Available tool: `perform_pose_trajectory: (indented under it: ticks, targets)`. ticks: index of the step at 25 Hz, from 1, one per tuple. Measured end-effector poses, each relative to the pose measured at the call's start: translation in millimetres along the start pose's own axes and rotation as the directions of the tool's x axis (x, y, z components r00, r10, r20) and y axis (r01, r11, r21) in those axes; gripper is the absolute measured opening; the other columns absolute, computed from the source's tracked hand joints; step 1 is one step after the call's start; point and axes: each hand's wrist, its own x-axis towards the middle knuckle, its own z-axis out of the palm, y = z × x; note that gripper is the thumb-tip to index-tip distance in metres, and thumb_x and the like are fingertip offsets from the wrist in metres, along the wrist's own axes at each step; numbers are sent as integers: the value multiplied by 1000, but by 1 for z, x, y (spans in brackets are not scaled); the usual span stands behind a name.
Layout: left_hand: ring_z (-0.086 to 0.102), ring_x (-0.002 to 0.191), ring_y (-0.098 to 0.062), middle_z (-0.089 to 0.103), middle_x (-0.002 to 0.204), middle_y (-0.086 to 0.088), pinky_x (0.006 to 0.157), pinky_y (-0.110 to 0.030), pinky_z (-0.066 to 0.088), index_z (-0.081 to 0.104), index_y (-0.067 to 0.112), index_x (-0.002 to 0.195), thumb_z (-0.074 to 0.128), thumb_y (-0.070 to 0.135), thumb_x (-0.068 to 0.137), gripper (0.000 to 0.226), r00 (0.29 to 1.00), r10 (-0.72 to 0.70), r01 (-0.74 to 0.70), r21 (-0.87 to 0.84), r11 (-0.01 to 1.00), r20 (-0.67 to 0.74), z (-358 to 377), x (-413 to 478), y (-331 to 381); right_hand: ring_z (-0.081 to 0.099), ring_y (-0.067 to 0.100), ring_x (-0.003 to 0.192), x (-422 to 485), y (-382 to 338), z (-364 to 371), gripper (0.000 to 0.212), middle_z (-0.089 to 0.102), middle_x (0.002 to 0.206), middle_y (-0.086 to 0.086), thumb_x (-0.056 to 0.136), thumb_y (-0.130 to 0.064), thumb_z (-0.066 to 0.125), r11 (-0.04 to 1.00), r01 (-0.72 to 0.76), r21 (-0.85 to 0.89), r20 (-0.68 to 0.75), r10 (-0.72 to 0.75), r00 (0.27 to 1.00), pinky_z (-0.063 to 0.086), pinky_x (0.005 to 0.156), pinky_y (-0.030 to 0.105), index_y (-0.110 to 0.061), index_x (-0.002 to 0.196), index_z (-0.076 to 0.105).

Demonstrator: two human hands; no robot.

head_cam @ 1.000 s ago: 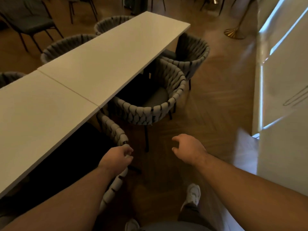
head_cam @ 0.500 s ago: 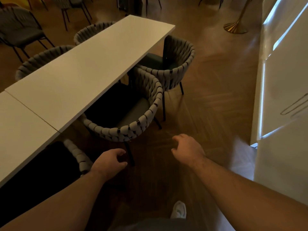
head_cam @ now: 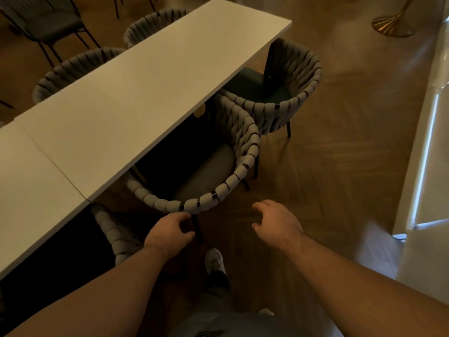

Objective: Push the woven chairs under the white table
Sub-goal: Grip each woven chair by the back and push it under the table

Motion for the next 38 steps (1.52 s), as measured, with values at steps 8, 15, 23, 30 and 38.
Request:
perform_pose_trajectory:
  ticks: [8, 15, 23, 30, 38]
  targets:
    - [58, 120, -11, 58, 140, 9, 100, -32, 53, 55, 33, 142, 72, 36, 90, 56, 992, 35, -43, 63, 997, 123, -45, 94, 4, 48, 16, 135, 106, -24, -42, 61, 48, 151, -8, 96, -41, 67, 995, 52, -88, 10, -51, 999, 50, 105, 38, -33, 152, 44]
    - [60, 118, -15, 54, 145, 5, 96, -33, 55, 43, 37, 152, 68, 41, 91, 66, 944, -135, 109, 105, 989, 300, -45, 140, 19, 39, 20, 145, 189, -13, -54, 65, 43, 158, -4, 96, -43, 66, 955, 209, -210, 202, -167, 965, 41, 116, 40, -31, 155, 41]
    - [30, 149, -28, 40, 159, -3, 126, -53, 16, 27, 37, 160, 64, 24, 94, 77, 865, -404, 325, 281, 903, 299, 2, 149, 41, 48, 22, 132, 286, 19, -59, 63, 52, 143, -2, 90, -46, 67, 757, 527, -387, 514, -298, 804, 44, 109, 45, -33, 148, 47]
    - [4, 158, -30, 29, 167, -3, 122, -66, -6, 18, 33, 163, 50, 66, 95, 82, 883, -405, 328, 306, 894, 237, 32, 153, 37, 40, 29, 140, 310, 18, -40, 62, 46, 147, 4, 92, -42, 63, 562, 655, -505, 652, -248, 716, 28, 118, 56, -26, 149, 43]
    - [18, 156, -24, 40, 161, 0, 126, -59, 1, 32, 35, 158, 56, 62, 95, 72, 912, -374, 324, 262, 909, 169, 38, 130, 19, 37, 30, 146, 312, 14, -21, 51, 45, 156, 5, 105, -21, 42, 446, 703, -554, 688, -231, 689, 14, 125, 61, -28, 155, 36]
